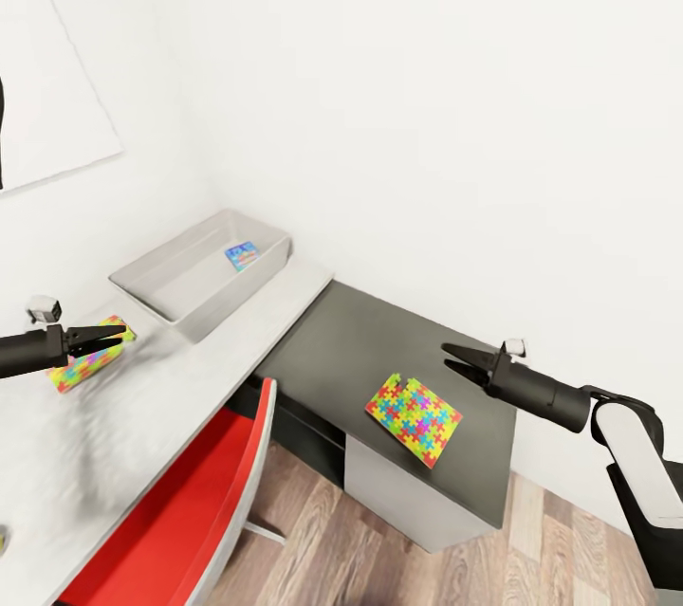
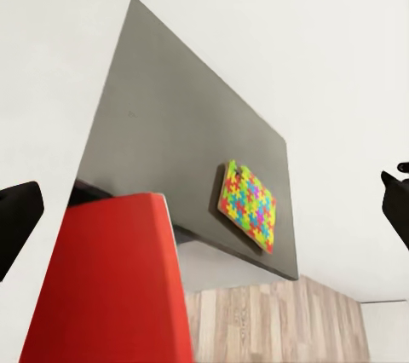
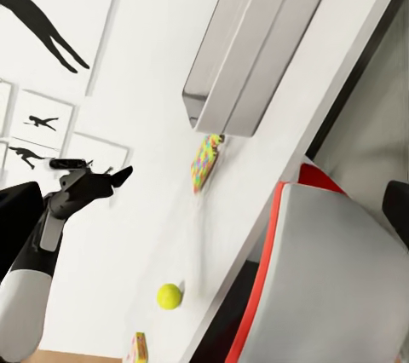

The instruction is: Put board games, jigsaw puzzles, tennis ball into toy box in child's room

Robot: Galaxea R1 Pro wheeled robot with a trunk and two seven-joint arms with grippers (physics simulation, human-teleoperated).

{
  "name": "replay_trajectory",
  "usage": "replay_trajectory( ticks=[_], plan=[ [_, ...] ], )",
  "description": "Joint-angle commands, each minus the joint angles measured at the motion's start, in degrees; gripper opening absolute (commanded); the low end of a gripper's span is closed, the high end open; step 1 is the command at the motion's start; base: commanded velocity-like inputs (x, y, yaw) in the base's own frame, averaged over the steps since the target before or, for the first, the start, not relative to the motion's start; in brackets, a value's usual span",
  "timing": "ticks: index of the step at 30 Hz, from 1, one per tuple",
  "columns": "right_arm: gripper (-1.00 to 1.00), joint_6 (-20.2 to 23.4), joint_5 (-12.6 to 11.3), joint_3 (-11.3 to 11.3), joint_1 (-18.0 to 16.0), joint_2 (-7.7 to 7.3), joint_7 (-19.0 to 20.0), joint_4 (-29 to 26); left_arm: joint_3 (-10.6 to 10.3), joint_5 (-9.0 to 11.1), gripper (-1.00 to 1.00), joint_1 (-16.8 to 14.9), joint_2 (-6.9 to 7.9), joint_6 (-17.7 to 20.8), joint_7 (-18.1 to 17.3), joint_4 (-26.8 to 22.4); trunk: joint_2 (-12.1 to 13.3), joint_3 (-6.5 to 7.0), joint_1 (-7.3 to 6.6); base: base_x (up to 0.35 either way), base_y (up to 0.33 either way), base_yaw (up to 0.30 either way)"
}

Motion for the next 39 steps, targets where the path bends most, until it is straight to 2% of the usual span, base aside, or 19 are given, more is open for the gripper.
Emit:
replay_trajectory(
  ticks=[1,16,39],
  plan=[
    [1.00,0.22,0.47,-0.04,-0.05,0.03,0.47,0.01,0.05,-0.34,1.00,-0.03,0.06,0.60,-0.38,-0.03,-0.10,-0.01,0.03,0.000,0.000,-0.136],
    [1.00,0.22,0.67,0.07,-0.03,0.07,0.45,0.00,0.05,-0.34,1.00,-0.03,0.11,0.60,-0.38,-0.03,-0.10,1.27,0.03,0.000,0.000,-0.124],
    [1.00,0.22,0.76,0.06,0.23,0.01,0.47,0.00,-0.16,-0.34,1.00,-0.03,0.23,0.28,-0.38,-0.19,-0.10,3.37,0.03,-0.030,0.000,-0.009]
  ],
)
